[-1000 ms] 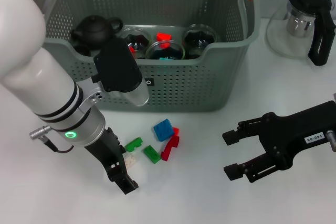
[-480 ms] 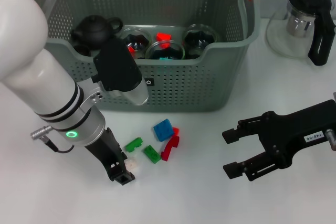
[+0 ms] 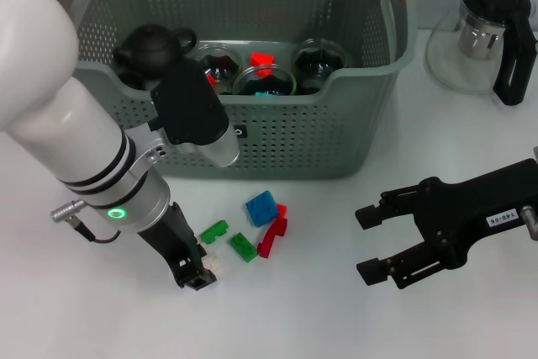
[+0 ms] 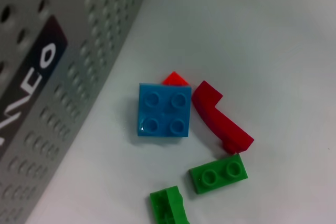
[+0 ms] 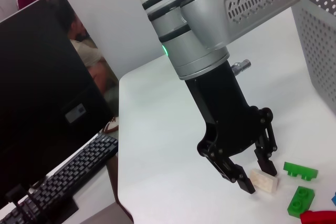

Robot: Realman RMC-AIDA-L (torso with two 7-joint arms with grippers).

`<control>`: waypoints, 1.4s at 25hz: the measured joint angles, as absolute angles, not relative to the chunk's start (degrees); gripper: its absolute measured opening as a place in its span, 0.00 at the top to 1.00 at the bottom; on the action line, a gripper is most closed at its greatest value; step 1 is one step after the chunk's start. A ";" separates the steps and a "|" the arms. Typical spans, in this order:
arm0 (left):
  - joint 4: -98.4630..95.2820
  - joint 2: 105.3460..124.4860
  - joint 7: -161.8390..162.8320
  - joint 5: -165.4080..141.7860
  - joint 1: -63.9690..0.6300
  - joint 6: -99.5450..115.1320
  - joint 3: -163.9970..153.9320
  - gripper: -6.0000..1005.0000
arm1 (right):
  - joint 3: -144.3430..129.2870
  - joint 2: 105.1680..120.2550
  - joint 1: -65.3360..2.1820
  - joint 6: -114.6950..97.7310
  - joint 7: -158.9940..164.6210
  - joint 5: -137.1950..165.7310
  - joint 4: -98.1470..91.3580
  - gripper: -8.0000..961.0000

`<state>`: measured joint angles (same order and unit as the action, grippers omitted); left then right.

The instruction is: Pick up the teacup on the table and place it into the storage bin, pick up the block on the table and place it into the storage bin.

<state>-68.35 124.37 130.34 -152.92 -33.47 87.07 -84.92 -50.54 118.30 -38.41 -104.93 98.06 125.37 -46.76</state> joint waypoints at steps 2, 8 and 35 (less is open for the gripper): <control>-68.33 124.37 130.34 -152.93 -33.48 87.01 -84.86 0.64 | -50.54 118.30 -38.41 -104.94 98.04 125.33 -46.76 0.03; -67.58 124.36 130.34 -153.00 -33.56 86.33 -85.05 0.69 | -50.53 118.30 -38.41 -104.94 98.06 125.32 -46.81 0.03; -77.12 124.19 124.17 -138.89 -31.55 102.84 -66.68 0.83 | -50.30 117.43 -38.32 -105.41 98.14 125.24 -46.85 0.04</control>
<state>-77.12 124.19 124.17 -138.89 -31.55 102.84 -66.68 -50.30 117.43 -38.32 -105.41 98.14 125.24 -46.85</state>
